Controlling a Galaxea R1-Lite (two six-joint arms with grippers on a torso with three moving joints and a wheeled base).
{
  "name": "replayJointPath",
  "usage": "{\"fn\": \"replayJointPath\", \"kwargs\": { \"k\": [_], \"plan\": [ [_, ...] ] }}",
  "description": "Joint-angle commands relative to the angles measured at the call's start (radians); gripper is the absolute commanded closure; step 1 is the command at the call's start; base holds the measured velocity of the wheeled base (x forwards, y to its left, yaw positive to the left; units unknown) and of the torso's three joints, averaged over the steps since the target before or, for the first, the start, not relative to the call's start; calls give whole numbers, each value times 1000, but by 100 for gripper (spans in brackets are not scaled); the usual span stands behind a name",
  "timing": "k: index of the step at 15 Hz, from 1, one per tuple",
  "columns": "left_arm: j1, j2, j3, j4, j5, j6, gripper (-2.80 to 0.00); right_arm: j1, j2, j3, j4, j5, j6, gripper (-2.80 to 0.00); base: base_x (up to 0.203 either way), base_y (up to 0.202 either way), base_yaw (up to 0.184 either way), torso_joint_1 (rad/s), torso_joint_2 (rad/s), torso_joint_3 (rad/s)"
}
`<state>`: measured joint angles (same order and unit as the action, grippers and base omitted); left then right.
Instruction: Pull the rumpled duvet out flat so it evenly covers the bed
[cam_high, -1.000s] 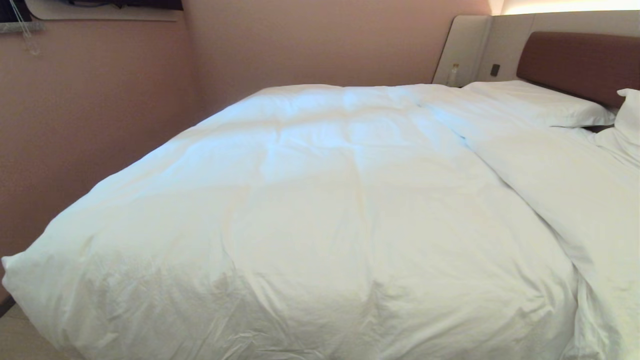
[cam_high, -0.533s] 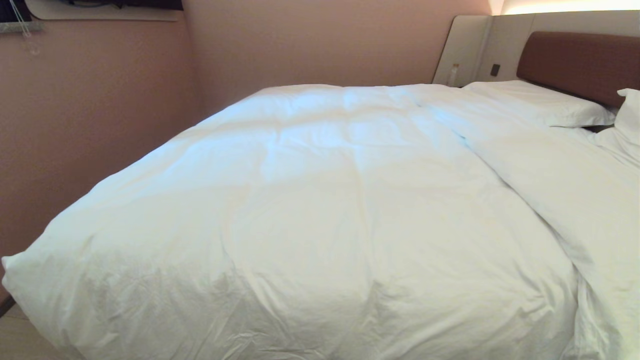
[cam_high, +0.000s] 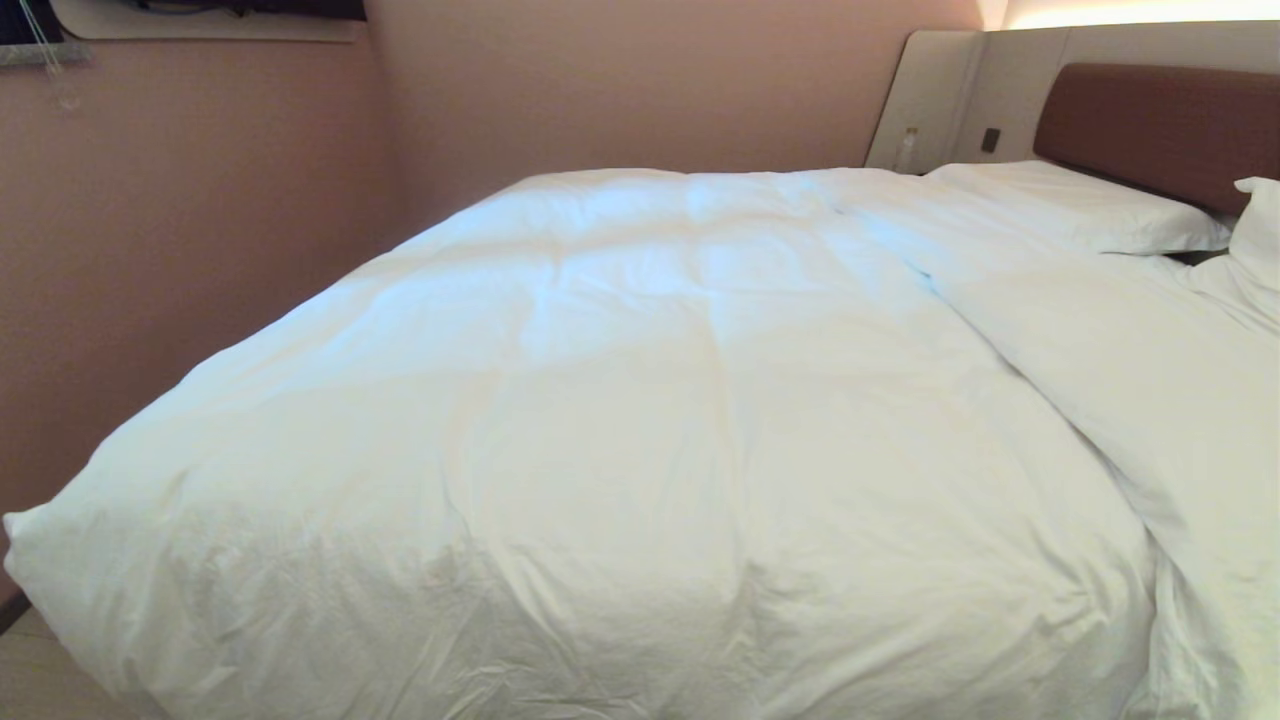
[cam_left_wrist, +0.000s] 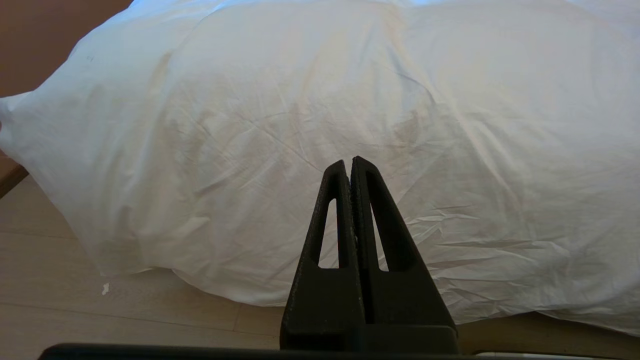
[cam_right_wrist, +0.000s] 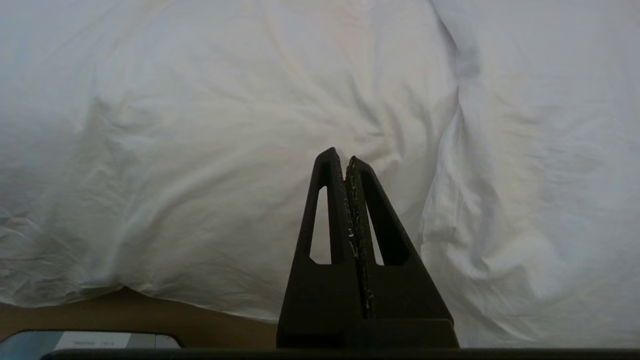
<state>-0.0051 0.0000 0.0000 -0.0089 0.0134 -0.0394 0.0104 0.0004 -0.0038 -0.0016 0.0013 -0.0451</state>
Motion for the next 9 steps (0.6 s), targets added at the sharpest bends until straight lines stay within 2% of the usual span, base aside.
{"fn": "replayJointPath", "kwargs": {
  "k": [1, 3, 9],
  "plan": [
    [-1, 0, 0, 0, 0, -1, 0, 0, 0, 2, 8, 2, 4, 0, 0, 0, 0, 0, 0, 0],
    [1, 0, 0, 0, 0, -1, 0, 0, 0, 4, 2, -1, 44, 0, 0, 0, 0, 0, 0, 0],
    [1, 0, 0, 0, 0, -1, 0, 0, 0, 4, 2, -1, 44, 0, 0, 0, 0, 0, 0, 0]
  ]
}}
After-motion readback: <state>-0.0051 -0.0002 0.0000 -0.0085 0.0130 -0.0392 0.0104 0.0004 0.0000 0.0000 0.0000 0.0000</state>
